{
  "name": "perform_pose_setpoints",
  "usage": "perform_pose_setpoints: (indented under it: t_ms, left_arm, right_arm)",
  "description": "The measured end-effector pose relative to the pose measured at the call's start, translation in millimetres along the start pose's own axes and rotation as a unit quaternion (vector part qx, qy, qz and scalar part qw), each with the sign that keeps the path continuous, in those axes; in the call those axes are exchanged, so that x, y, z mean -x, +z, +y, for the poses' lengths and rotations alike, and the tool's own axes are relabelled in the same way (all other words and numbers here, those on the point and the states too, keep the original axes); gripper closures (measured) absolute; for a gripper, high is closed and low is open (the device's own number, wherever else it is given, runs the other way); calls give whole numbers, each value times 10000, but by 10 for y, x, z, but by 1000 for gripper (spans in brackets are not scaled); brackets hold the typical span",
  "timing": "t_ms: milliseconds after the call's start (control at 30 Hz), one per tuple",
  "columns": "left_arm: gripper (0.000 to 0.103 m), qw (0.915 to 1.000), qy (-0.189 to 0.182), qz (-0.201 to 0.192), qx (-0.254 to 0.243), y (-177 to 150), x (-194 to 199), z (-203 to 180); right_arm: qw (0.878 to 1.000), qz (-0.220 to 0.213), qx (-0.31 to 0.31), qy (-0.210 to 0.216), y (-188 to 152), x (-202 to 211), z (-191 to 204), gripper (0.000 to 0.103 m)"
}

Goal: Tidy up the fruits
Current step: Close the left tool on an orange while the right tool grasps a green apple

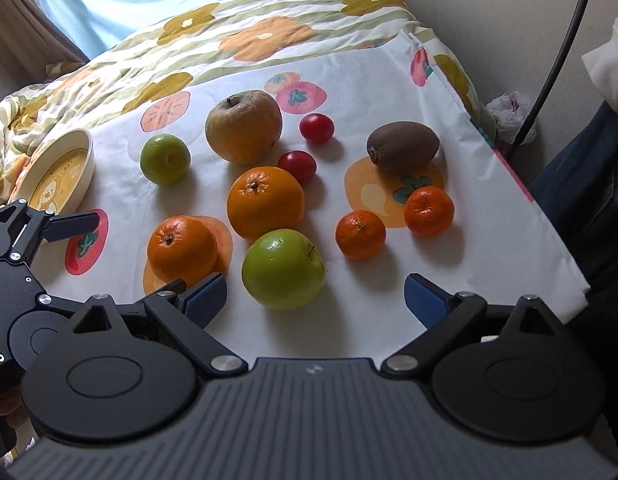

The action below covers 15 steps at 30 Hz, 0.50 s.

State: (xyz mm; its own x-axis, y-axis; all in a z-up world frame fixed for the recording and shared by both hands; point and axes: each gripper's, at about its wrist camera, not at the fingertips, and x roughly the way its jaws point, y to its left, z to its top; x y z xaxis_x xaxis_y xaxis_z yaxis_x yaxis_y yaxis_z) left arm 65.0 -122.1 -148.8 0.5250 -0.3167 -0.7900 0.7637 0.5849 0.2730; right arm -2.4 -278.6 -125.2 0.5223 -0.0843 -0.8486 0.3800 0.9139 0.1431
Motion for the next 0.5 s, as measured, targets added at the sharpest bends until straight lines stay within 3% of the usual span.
perform_pose_setpoints:
  t_ms: [267,500]
  left_arm:
    - [21,9991,-231,113,-327,10,-249,-90]
    - [32,9991,-329,143,-214,40,-331,-83]
  right_arm:
    - [9996,196,-201,82,26,-270,26,0]
    - [9992,283,-243,127,61,-403,23,4]
